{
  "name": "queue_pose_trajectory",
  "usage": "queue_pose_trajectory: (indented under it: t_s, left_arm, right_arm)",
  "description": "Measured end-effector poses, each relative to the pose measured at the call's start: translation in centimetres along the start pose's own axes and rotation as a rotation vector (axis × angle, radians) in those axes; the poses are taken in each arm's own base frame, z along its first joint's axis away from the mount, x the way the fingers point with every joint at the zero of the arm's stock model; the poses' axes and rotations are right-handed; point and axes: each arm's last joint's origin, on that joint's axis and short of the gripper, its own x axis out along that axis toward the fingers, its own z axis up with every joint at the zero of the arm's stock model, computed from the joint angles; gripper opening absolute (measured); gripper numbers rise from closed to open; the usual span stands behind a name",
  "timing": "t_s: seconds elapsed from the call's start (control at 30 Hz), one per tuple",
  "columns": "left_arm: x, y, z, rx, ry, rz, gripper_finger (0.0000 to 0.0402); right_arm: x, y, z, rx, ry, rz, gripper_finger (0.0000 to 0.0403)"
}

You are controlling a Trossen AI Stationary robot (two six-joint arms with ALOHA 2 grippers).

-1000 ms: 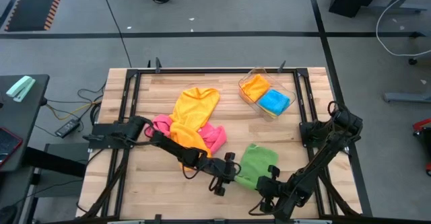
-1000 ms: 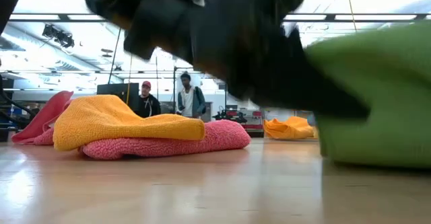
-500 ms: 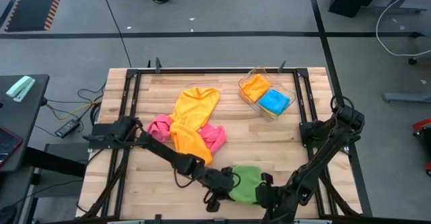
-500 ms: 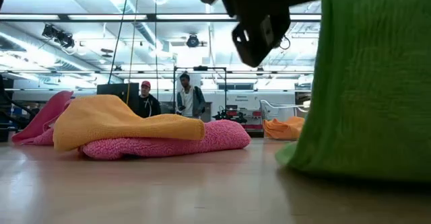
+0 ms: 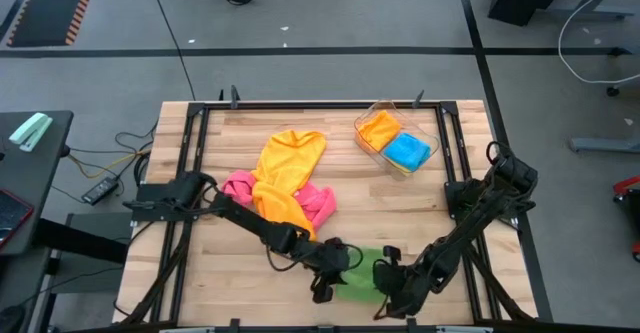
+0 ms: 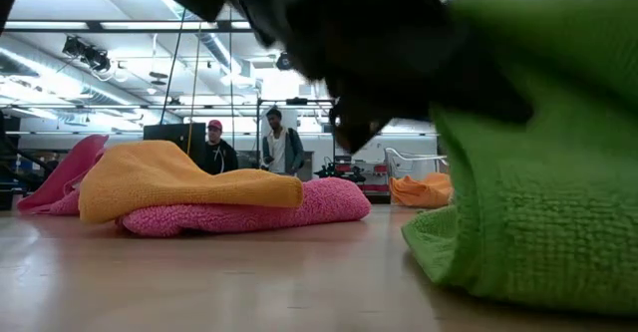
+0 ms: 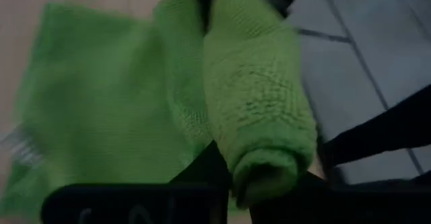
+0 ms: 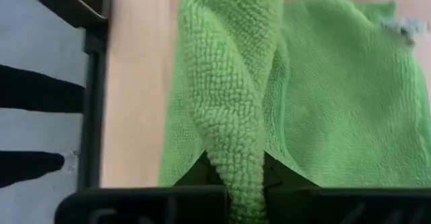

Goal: Fold microfiber towels
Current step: Fold the green towel

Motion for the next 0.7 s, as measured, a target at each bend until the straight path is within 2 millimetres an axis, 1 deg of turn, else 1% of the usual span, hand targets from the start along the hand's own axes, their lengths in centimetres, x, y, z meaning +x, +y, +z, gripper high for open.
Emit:
queue_pose_trajectory:
  t_s: [0.07, 0.17, 0.33, 0.47, 0.57, 0.7]
  left_arm:
    - [0.2, 0.9, 0.0, -0.025, 0.006, 0.015, 0.0047]
    - [0.4, 1.7, -0.1, -0.040, 0.019, 0.027, 0.0042]
    - [0.5, 1.9, -0.2, -0.039, 0.023, 0.032, 0.0023]
    - [0.5, 2.0, -0.3, -0.037, 0.030, 0.051, 0.0022]
    - [0.5, 2.2, -0.5, -0.046, 0.049, 0.074, 0.0036]
    - [0.5, 2.4, -0.6, -0.048, 0.059, 0.103, 0.0052]
  right_arm:
    - [0.3, -0.7, -0.1, 0.005, 0.028, -0.010, 0.0013]
    - [0.5, -1.2, -0.3, 0.020, 0.039, -0.021, 0.0013]
    - [0.6, -1.8, -0.3, 0.052, 0.049, -0.060, 0.0013]
    - [0.7, -2.1, -0.3, 0.049, 0.042, -0.089, 0.0018]
    - [0.8, -2.3, -0.5, 0.048, 0.034, -0.107, 0.0043]
    - [0.7, -2.4, -0.6, 0.073, 0.045, -0.115, 0.0098]
